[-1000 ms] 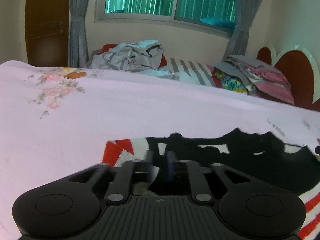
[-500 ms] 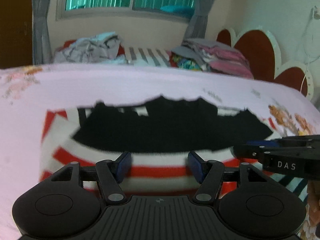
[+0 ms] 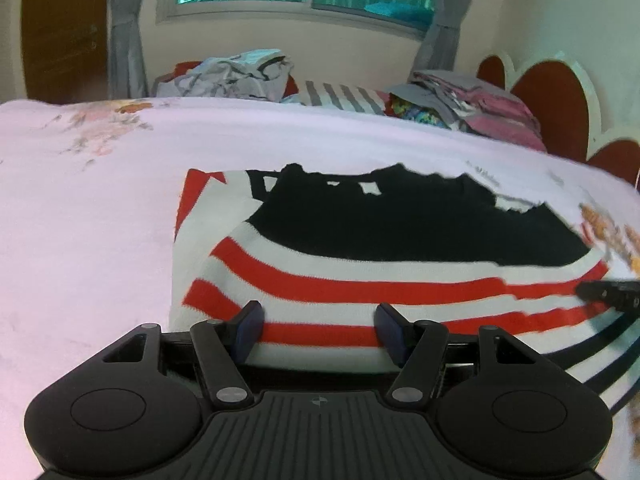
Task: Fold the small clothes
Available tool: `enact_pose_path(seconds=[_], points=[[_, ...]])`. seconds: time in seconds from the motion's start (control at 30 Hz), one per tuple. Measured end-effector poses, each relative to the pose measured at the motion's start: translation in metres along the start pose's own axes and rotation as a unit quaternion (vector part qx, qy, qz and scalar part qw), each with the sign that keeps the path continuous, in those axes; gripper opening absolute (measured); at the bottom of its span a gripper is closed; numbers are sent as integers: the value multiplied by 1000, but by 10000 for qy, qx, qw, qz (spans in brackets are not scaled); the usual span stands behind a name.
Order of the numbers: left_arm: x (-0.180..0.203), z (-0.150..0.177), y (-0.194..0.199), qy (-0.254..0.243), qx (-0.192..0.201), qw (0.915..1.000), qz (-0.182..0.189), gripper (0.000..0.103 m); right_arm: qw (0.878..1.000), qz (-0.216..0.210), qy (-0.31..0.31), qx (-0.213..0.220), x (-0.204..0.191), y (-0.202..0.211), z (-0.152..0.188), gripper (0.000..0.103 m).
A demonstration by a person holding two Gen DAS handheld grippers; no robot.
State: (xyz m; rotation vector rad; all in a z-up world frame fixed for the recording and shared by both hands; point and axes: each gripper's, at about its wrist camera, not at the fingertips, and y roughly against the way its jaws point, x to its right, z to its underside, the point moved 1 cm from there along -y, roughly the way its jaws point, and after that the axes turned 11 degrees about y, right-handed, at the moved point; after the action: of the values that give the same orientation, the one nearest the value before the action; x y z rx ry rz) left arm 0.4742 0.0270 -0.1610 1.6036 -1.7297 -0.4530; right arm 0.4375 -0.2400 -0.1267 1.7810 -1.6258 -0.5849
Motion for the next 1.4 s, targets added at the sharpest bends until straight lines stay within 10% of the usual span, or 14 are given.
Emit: enact_pose_path(seconds=[0.37,1.4], points=[[40,28,22,-79,-203,9990,397,62,9983,-498,201,228,-49,33,8,32],[16,53,42,-222,-388,9990,-46,63,9977,520,-314,-315,-1,50,68,41]])
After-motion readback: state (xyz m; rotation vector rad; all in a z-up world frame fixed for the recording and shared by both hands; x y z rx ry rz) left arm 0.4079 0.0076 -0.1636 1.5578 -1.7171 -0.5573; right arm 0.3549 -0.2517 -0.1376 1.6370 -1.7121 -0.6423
